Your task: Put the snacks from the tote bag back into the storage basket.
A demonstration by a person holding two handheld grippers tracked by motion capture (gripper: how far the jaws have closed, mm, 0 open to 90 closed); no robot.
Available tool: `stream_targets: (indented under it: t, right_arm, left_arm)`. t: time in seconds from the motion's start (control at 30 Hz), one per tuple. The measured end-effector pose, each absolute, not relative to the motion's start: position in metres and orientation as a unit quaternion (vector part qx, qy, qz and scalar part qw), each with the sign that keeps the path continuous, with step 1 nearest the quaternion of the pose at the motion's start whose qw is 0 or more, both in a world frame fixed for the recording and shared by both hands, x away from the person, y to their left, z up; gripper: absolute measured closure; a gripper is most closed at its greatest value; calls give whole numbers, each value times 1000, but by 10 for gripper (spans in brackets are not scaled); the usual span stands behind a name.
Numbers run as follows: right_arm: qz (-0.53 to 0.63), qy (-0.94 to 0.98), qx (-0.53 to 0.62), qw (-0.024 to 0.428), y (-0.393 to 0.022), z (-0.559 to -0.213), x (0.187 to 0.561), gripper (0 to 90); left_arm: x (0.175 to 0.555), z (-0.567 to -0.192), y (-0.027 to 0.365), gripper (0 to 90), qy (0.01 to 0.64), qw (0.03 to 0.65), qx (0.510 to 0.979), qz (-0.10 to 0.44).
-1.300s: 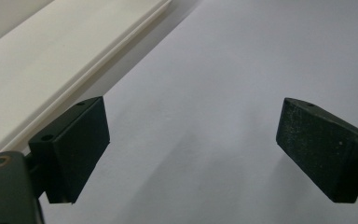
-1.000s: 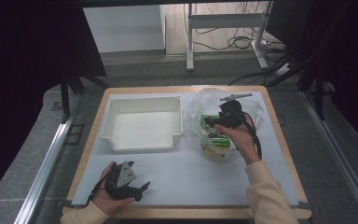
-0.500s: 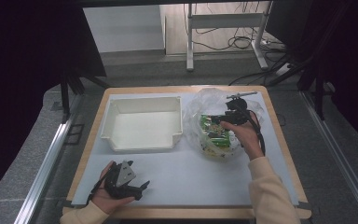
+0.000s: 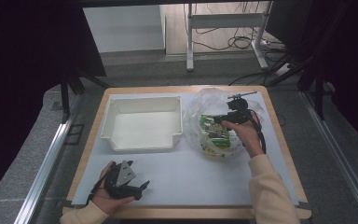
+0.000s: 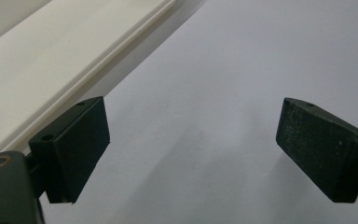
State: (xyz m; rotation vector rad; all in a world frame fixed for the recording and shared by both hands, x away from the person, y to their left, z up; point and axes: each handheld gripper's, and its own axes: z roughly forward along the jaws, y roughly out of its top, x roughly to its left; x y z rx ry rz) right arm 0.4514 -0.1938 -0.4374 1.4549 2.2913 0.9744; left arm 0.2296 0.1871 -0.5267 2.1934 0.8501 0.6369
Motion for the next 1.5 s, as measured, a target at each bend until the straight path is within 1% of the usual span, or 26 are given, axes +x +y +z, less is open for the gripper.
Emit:
stream_targets:
  t: [0.37,0.83,1.0,1.23,1.5]
  right_arm:
    - [312,788,515,128,-197,-447,459,322]
    - [290,784,535,123,-200,-461,467,361]
    - [284,783,538,126,-199,-462,467,389]
    - [277,774,557,118,-206,-466,472,434]
    - [262,770,569,118,-208,-472,477,450]
  left_arm:
    - [230,-526,188,96,329,346,844,246]
    - [230,-526,188,96,329,345,844,246]
    - [230,-527,188,96,329,345,844,245]
    - [230,-526,188,96,329,345,844,245]
    - [230,-527,188,96,329,345,844,245]
